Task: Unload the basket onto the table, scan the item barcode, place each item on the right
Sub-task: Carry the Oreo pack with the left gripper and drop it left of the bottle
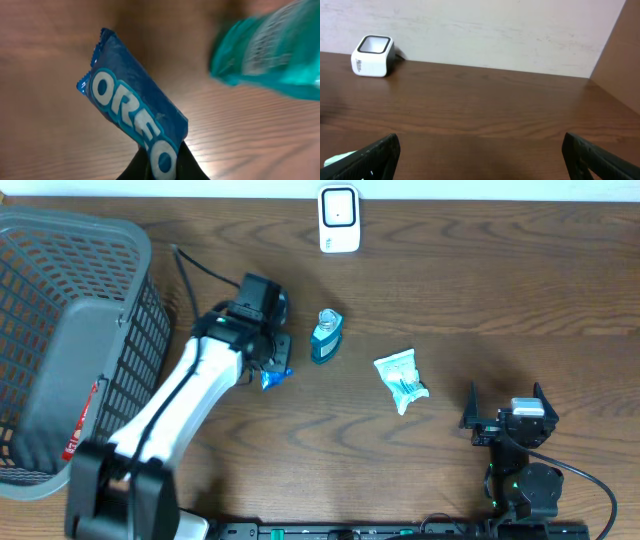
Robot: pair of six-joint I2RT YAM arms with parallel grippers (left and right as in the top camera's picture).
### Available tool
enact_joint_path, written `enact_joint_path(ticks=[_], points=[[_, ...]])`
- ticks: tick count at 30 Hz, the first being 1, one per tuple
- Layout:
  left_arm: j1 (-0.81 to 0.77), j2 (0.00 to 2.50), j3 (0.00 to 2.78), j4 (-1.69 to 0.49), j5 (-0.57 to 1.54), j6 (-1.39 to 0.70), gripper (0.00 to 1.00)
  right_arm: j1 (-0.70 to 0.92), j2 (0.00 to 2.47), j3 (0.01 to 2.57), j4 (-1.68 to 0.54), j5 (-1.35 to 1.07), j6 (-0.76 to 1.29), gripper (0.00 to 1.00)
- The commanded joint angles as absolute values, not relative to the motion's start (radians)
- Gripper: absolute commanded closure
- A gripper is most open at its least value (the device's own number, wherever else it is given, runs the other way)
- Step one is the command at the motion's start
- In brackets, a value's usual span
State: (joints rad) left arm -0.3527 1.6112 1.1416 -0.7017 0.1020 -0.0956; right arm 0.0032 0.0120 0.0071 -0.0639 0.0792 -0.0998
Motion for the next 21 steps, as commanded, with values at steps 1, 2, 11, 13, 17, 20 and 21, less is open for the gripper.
enact_joint_path(ticks=[1,2,11,13,17,20,21], points=[[-0.355,1.667,1.119,-0.694,0.089,-0.137,0.59,0.011,0.006,0.006,-0.068,0.084,-0.113,0.01],[-0.355,1.682,1.119,-0.698,0.089,-0.138,0.36,0.011,0.006,0.006,-0.067,0.084,-0.113,0.01],[-0.356,1.595,1.155,-0.724,0.088,-0.136,0.04,0.011,0.006,0.006,-0.068,0.084,-0.113,0.01],[-0.353,1.544,1.17,-0.729,0.085,-0.137,0.03,0.011,0.006,0.006,-0.067,0.084,-0.113,0.01],[-0.352,1.428,1.212,-0.747,0.034,-0.137,0.0,0.011,0.006,0.006,-0.067,0.084,-0.113,0.01],[-0.352,1.326,1.262,-0.76,-0.048,-0.137,0.02,0.011,0.006,0.006,-0.068,0.084,-0.113,0.01],[-0.348,1.293,1.282,-0.76,-0.08,-0.137,0.02,0.011,0.006,0.006,-0.067,0.084,-0.113,0.01]])
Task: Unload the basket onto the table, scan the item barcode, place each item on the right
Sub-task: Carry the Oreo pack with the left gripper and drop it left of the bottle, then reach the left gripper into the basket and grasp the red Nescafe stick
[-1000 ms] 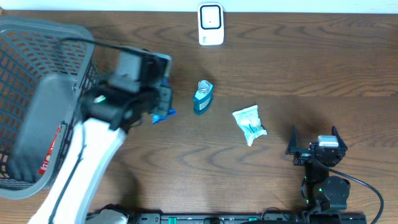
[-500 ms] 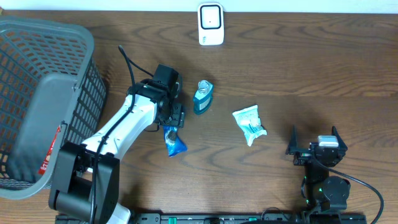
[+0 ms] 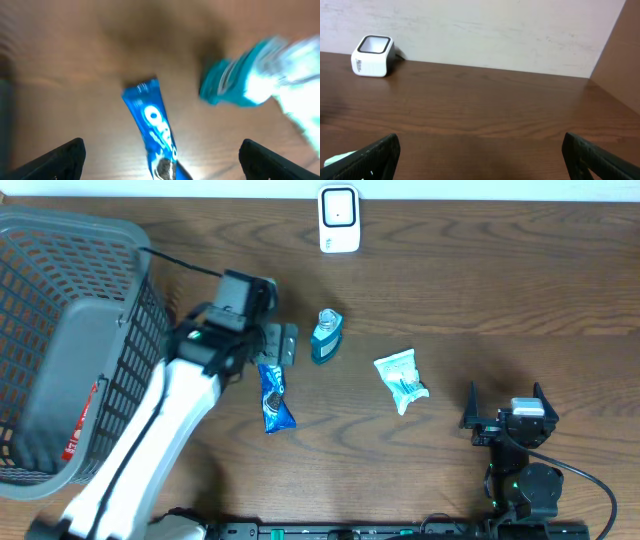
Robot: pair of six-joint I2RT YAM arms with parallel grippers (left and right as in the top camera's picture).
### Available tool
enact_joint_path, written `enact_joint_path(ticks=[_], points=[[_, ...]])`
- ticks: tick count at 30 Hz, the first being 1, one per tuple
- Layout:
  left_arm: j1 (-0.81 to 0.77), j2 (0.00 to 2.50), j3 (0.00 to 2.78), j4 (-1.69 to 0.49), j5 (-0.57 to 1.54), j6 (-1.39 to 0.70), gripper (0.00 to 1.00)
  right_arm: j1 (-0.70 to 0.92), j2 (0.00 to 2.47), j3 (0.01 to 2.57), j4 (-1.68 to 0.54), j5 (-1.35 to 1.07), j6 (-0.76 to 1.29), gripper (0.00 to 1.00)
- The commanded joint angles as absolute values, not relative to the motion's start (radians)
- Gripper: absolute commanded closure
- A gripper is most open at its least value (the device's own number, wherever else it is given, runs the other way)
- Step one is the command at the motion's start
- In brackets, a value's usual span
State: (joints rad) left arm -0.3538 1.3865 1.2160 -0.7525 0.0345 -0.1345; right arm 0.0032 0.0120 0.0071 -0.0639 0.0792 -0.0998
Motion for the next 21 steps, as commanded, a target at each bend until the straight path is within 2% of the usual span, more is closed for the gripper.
enact_joint_path(ticks=[1,7,13,18,21], points=[[-0.342,1.263,1.302,-0.76,-0.107,-0.141,0.02,0.011,0.006,0.006,-0.068,0.084,-0.113,0.01],[-0.194,1.13,1.465,-0.757,-0.233,-0.256,0.02,0.011,0.006,0.006,-0.068,0.084,-0.113,0.01],[0.139,1.119,1.536,-0.764,-0.237,-0.509,0.02,0.011,0.006,0.006,-0.068,0.084,-0.113,0.01],[0.435,1.192,1.53,-0.98,-0.212,-1.105,0.02,0.011,0.006,0.006,-0.068,0.084,-0.113,0.01],[0.558,1.268,1.503,-1.085,-0.083,-1.378,0.02,0.011,0.006,0.006,-0.068,0.084,-0.113,0.01]])
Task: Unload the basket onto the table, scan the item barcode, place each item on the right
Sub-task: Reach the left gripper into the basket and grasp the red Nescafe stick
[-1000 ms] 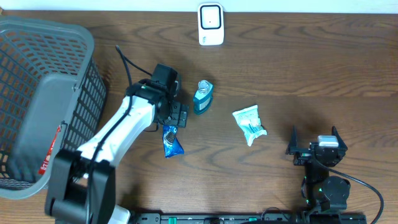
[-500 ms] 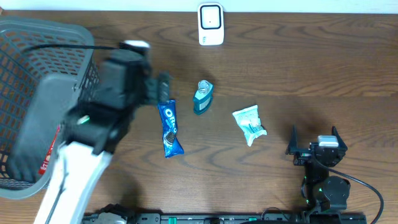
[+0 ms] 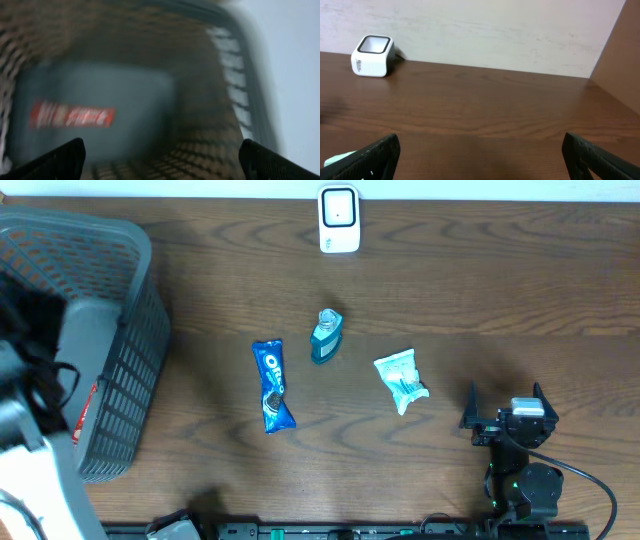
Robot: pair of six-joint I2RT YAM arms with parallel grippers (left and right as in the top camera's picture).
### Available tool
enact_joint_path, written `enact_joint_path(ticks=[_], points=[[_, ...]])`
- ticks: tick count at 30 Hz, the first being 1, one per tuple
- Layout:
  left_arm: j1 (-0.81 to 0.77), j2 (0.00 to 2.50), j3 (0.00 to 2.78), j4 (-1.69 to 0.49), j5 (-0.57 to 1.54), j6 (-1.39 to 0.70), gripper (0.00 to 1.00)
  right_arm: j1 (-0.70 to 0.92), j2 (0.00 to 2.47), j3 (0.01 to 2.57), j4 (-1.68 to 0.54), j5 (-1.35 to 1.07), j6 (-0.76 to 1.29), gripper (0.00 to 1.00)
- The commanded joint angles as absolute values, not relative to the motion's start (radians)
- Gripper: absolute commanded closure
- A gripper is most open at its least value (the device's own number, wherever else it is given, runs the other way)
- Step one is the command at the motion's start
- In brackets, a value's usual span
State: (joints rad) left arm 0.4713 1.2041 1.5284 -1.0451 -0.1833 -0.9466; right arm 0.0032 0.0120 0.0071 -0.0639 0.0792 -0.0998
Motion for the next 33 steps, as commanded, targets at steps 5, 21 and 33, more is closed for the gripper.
enact_joint_path(ticks=[5,21,33], points=[[0.649,1.441,1.478,-1.095,0.059,-1.477,0.02,0.011,0.006,0.006,-0.068,0.084,-0.113,0.01],[0.669,1.872,1.477,-1.114,0.026,-1.48,0.02,0.011,0.006,0.006,-0.068,0.084,-0.113,0.01],[0.669,1.961,1.475,-1.167,-0.17,-1.479,0.02,0.011,0.006,0.006,-0.068,0.084,-0.113,0.01]])
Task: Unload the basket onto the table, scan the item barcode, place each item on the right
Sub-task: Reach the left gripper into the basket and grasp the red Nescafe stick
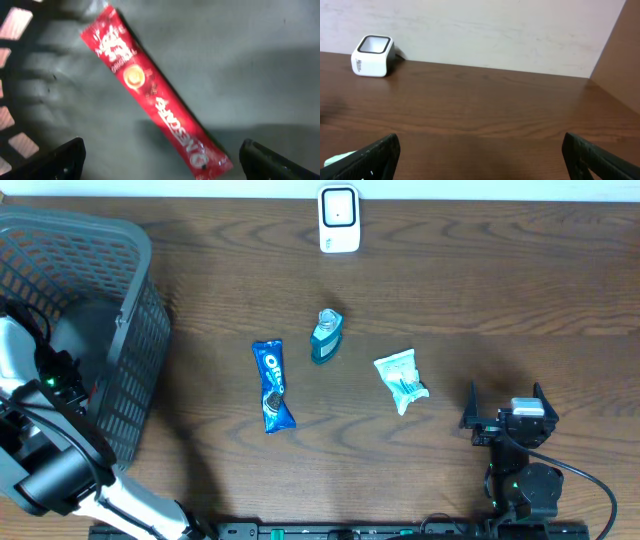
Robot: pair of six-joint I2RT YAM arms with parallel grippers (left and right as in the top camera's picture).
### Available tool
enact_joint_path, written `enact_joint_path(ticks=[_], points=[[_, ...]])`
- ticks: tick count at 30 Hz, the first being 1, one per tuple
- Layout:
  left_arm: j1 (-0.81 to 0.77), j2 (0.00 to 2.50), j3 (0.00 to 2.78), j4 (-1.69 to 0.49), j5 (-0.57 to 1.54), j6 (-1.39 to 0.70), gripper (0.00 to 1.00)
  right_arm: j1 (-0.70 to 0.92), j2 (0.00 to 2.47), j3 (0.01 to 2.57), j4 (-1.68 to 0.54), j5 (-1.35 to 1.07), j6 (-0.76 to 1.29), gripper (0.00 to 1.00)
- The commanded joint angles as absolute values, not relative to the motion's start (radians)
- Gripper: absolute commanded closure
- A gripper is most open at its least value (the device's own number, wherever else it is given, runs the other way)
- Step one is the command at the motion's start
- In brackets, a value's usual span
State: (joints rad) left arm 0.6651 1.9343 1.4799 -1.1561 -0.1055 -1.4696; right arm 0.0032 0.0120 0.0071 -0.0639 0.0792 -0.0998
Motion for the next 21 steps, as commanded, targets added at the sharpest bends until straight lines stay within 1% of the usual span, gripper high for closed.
enact_joint_path(ticks=[1,6,11,14,15,17,18,20,21], points=[[0.668,1.965,1.474,-1.167,-0.17,-1.478,0.02,0.011,0.006,0.006,-0.068,0.084,-0.113,0.01],[0.668,1.976,1.416,-1.121,-0.175,-1.476,0.02,0.011,0.006,0.006,-0.068,0.084,-0.113,0.01],[0.668,1.976,1.291,-0.999,-0.173,-1.476,0.02,0.011,0.006,0.006,-0.067,0.084,-0.113,0.01],[0.668,1.976,1.184,-0.889,-0.173,-1.476,0.02,0.011,0.006,0.006,-0.067,0.084,-0.113,0.01],[0.668,1.976,1.162,-0.865,-0.173,-1.476,0.18,0.011,0.006,0.006,-0.068,0.084,-0.113,0.01],[0.668,1.976,1.113,-0.822,-0.174,-1.476,0.58,0.011,0.006,0.006,-0.067,0.084,-0.113,0.01],[0.668,1.976,1.092,-0.807,-0.174,-1.476,0.71,0.011,0.006,0.006,-0.068,0.084,-0.113,0.01],[0.668,1.976,1.058,-0.78,-0.173,-1.476,0.89,0.011,0.006,0.006,-0.068,0.084,-0.113,0.01],[0.668,1.976,1.044,-0.778,-0.173,-1.476,0.93,0.011,0.006,0.006,-0.068,0.084,-0.113,0.01]])
